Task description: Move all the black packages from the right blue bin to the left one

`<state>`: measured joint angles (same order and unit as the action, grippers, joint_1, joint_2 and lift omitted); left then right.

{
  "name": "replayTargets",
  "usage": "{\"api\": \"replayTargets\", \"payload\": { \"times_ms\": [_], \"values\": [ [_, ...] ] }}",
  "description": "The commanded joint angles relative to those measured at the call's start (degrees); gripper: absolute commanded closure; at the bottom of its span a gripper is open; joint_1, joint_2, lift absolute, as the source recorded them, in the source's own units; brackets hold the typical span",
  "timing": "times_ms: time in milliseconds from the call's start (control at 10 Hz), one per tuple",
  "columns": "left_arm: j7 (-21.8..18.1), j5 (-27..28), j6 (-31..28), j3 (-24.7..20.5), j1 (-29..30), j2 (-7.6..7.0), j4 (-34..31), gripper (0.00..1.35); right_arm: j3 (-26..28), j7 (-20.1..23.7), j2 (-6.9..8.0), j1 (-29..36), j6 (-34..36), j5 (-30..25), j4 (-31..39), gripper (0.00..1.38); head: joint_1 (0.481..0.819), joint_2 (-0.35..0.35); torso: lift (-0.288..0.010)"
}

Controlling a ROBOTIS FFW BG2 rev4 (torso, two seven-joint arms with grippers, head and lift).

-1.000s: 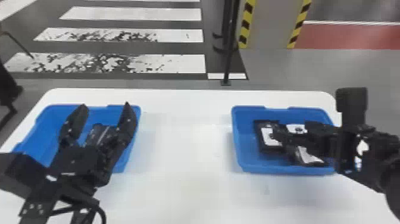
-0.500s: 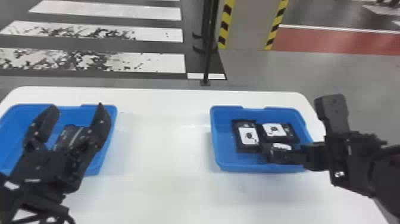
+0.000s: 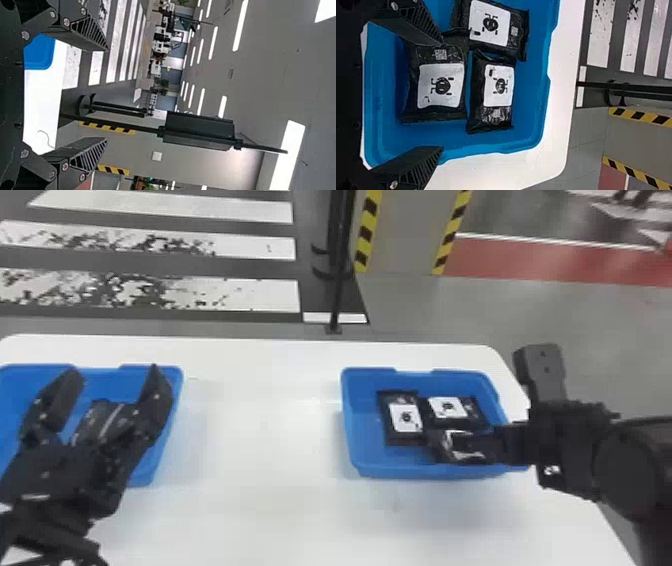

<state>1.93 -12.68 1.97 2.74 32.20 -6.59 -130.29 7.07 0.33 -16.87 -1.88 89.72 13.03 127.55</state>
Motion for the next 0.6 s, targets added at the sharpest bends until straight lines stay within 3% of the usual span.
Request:
{"api": "replayTargets", "payload": {
  "times_ms": [0, 500],
  "values": [
    [0.0, 0.0, -0.3, 0.0, 0.0, 0.00, 0.0, 0.28, -0.2, -0.1, 0.00, -0.7, 0.4, 0.0, -1.8, 0.09, 0.695, -0.154, -0.181],
    [0.0, -0.1, -0.3, 0.0, 0.0, 0.00, 0.0, 0.28, -1.7, 0.0, -0.35, -2.6, 0.4, 0.9, -7.7, 0.10, 0.695, -0.153, -0.181]
  ]
}}
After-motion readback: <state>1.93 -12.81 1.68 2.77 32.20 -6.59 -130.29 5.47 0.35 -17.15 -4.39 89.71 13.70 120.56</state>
